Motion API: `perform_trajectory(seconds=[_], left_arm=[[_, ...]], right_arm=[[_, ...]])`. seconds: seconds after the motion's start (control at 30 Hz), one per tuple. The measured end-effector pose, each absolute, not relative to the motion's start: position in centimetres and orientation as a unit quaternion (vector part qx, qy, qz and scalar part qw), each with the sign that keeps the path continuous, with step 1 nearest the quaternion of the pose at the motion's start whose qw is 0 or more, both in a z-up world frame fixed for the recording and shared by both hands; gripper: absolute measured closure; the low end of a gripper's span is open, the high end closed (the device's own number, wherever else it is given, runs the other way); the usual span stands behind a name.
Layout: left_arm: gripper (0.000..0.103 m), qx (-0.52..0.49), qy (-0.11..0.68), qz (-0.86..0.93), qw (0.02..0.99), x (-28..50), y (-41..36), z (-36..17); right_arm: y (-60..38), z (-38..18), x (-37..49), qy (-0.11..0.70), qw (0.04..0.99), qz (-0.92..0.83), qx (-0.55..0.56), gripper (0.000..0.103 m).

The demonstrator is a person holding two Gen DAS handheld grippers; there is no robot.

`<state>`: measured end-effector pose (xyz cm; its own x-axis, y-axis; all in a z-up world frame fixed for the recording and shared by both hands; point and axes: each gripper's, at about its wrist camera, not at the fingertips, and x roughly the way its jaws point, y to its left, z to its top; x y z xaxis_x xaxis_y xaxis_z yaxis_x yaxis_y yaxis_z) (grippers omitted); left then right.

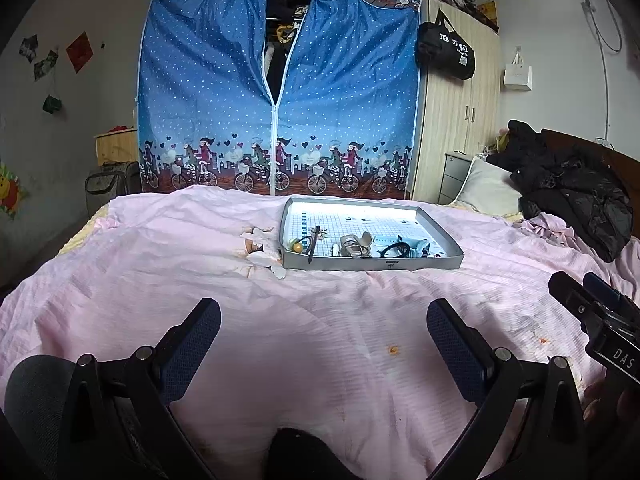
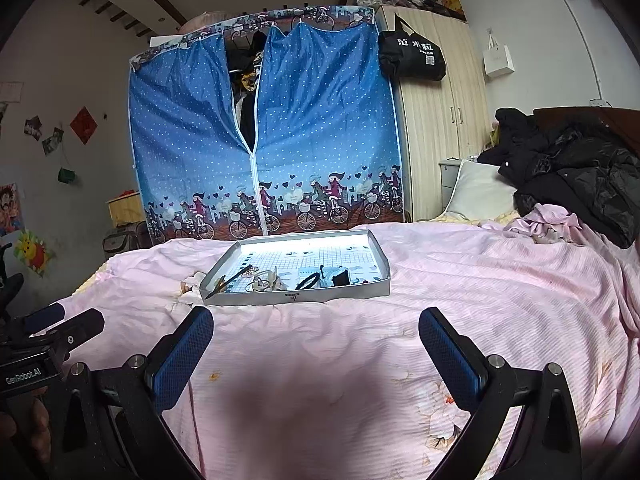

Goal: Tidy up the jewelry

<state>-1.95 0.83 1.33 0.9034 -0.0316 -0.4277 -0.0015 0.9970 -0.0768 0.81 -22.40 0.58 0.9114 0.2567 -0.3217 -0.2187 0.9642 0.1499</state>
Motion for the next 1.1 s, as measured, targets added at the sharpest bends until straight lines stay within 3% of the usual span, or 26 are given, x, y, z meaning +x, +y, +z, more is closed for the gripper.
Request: perform_trajectory(seconds=[1.1], left_arm=[[0.002, -0.044, 0.213, -0.008, 0.976, -2.11, 0.98, 1.62]], right_arm=[[-22.09, 0.48, 0.79, 0.174, 0.975, 0.123, 0.056, 0.0]])
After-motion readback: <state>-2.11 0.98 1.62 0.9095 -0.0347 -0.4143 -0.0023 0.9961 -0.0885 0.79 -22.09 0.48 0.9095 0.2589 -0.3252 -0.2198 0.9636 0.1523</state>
